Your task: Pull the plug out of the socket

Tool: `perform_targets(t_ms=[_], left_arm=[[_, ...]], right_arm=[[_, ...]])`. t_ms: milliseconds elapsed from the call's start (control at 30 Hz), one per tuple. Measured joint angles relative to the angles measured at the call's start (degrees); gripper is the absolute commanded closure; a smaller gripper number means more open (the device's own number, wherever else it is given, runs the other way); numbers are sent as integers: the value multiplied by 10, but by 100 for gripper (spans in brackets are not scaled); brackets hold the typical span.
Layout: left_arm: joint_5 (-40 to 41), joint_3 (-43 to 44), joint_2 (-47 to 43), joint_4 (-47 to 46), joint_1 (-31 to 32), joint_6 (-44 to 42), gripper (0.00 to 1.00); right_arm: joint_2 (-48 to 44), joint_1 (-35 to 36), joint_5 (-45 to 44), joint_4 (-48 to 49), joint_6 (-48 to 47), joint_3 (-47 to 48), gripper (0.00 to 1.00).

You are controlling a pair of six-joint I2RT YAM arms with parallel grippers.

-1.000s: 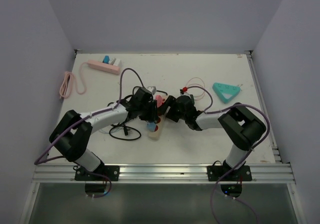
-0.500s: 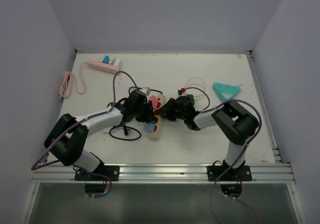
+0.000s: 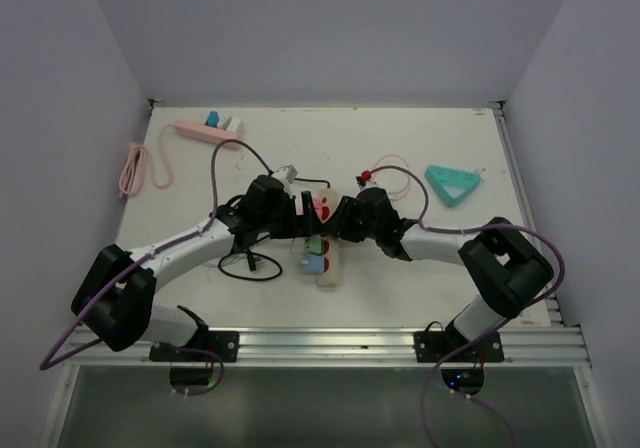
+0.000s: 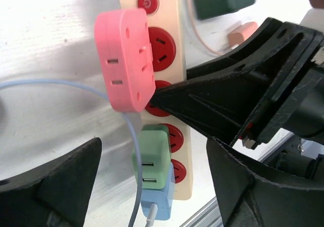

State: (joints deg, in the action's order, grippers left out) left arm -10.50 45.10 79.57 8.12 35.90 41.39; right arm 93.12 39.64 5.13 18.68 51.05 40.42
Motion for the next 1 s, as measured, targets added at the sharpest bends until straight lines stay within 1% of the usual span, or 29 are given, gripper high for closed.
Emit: perform_targets(t_ms=[33,133,333,433,600,733,900,1000], left_arm=[[-2,0,-5,-3,-2,4,7],[-15,-2,-13,-13,-3,16,4],[-42,-19,-13,-26,-5,39,2],[-41,-19,-21,-24,-5,40,7],[-40,-18,-56,-14,-5,27,8],[-43,-17,-77,-7,-5,9,13],[-70,-12,-86,-10,-5,-12,14],[-90,-2,-86,-14,-5,-18,19]], right_arm=[[-13,0,-3,-15,-11,0,100],[-46,1,-16,-52,-36,0,100],[-111,2,-50,-113,-76,0,100],[-135,2,-71,-146,-97,1,100],[-165,2,-106,-206,-135,9,100],[-183,2,-126,-243,-159,23,100],[-206,2,-140,-278,-185,42,100],[-210,2,-144,-288,-199,55,100]])
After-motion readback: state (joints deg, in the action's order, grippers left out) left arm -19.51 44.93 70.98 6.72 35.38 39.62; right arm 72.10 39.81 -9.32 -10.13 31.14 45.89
